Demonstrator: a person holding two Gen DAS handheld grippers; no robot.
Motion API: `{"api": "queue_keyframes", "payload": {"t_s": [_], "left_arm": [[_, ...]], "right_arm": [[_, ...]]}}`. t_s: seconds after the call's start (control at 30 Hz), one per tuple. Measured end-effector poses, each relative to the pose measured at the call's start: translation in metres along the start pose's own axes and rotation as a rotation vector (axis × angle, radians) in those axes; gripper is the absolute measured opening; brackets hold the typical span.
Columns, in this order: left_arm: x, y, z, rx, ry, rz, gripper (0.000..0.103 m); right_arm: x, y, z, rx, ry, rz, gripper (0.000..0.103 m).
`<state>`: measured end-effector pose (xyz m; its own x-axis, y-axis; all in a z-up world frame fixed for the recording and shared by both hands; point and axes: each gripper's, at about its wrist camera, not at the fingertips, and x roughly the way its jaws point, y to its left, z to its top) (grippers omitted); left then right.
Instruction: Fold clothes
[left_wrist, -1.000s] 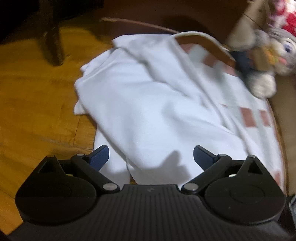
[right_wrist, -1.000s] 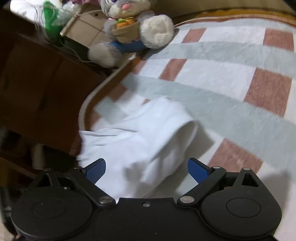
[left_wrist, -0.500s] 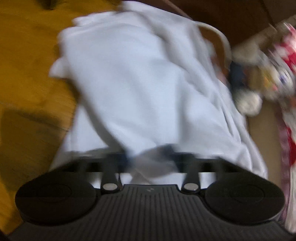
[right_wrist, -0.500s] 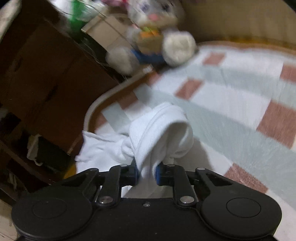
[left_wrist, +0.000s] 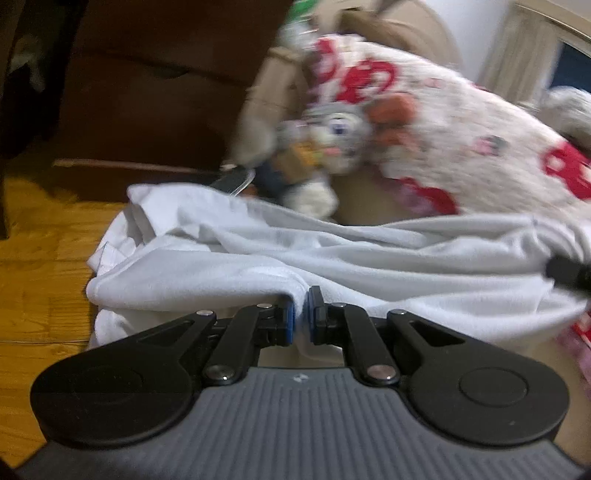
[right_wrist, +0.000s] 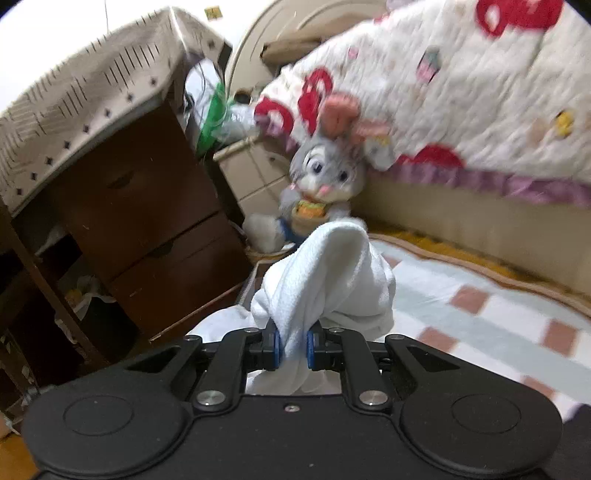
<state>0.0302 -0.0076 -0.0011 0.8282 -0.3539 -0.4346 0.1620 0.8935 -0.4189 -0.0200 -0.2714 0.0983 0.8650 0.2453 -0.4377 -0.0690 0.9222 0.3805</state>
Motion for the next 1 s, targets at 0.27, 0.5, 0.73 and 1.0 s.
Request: {"api": "queue_keyframes", "payload": {"t_s": [0.27, 0.5, 0.73, 1.0], "left_arm": [[-0.081, -0.092, -0.024, 0.103, -0.04, -0.189, 0.007], [-0.114, -0.153, -0.068, 0.199, -0.022, -0.307, 0.007], [-0.097, -0.212, -0.118, 0.358, 0.077, -0.372, 0.007], [-0.013, -0.252, -0.134, 0.55, 0.12, -0.284, 0.007]], "right_arm": [[-0.146, -0.003, 0.007, -0.044, -0.081, -0.1, 0.016], [-0.232, -0.039, -0.024, -0.012, -0.141, -0.156, 0.016], [-0.266, -0.121, -0.085, -0.109, -0.131, -0.297, 0.013], [-0.212, -0.276, -0.096, 0.418, -0.069, -0.155, 0.017]]}}
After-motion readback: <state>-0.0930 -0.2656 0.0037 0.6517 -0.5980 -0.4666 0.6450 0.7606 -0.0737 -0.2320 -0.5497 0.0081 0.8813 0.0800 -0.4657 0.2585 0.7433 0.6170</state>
